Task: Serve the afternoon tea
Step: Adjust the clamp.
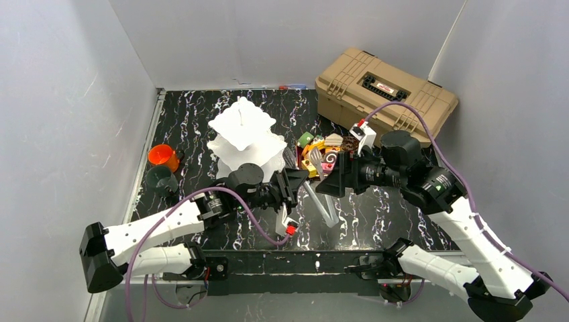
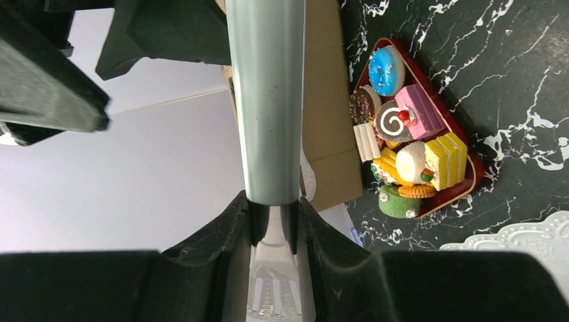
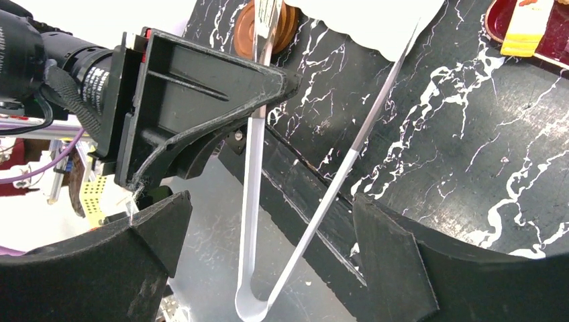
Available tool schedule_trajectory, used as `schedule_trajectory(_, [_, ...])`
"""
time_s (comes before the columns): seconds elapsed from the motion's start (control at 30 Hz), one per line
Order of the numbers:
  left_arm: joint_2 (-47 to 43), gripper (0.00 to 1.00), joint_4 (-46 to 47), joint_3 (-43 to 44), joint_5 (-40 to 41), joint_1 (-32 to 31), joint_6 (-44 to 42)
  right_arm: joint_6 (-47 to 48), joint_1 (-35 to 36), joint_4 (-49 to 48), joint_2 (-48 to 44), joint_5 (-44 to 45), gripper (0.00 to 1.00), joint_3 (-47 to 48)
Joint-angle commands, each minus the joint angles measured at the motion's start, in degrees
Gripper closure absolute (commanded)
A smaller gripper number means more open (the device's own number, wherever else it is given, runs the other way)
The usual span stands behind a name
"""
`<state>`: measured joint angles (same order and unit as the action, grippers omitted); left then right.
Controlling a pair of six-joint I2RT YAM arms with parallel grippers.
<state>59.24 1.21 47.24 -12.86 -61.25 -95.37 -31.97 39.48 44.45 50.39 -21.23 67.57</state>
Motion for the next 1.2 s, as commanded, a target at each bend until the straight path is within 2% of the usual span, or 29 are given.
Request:
schedule_trajectory(0.0, [0.3, 0.97, 1.6, 3.8, -0.6, -0.3, 1.8, 1.2, 0.2, -5.3, 0.5, -1.5, 0.02, -1.1])
schedule_trajectory(0.73, [3.2, 0.97, 2.2, 6.4, 0.7, -0.3, 7.5, 6.9, 4.0, -5.7, 5.9, 0.6, 0.02, -3.1])
schedule_trajectory(1.17, [0.5, 0.97, 1.9, 4.4, -1.0, -0.3, 5.8, 8.9, 4.1, -7.7, 7.2, 1.4, 0.02, -1.0])
